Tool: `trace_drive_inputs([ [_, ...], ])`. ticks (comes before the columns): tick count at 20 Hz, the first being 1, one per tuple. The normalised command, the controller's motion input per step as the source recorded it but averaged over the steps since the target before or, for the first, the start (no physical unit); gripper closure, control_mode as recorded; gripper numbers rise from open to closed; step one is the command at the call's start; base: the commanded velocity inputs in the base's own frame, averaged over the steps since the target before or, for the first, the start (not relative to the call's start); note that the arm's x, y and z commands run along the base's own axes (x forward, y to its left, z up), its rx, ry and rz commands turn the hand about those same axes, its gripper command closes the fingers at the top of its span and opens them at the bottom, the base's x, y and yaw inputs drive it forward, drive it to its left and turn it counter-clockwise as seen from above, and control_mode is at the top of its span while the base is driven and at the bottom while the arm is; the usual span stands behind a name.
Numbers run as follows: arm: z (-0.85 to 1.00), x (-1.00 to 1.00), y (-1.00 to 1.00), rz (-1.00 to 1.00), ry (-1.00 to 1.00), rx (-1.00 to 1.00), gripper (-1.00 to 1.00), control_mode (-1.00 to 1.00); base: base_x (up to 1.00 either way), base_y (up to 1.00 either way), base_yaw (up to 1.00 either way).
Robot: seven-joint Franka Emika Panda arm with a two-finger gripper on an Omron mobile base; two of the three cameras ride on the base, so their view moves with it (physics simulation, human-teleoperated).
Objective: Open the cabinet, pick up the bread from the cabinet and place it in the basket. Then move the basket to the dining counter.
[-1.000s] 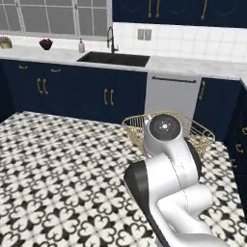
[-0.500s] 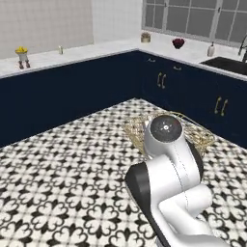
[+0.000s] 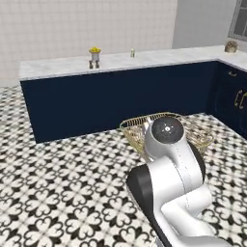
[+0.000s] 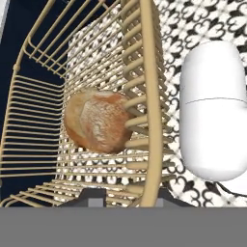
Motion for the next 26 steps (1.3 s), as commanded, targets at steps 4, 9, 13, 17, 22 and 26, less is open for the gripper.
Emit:
trace_drive_inputs([
  [4, 0.00, 0.00, 0.00, 0.00, 0.00, 0.00, 1.00, 1.00, 1.00, -0.23, 0.36],
  [9, 0.00, 0.00, 0.00, 0.00, 0.00, 0.00, 1.00, 1.00, 1.00, 0.04, 0.02],
  [13, 0.00, 0.00, 0.00, 0.00, 0.00, 0.00, 1.00, 1.00, 1.00, 0.44, -0.10],
  [17, 0.00, 0.00, 0.00, 0.00, 0.00, 0.00, 1.00, 1.00, 1.00, 0.49, 0.00],
  [22, 0.00, 0.00, 0.00, 0.00, 0.00, 0.00, 1.00, 1.00, 1.00, 0.76, 0.00],
  [26, 0.00, 0.00, 0.00, 0.00, 0.00, 0.00, 1.00, 1.00, 1.00, 0.63, 0.00],
])
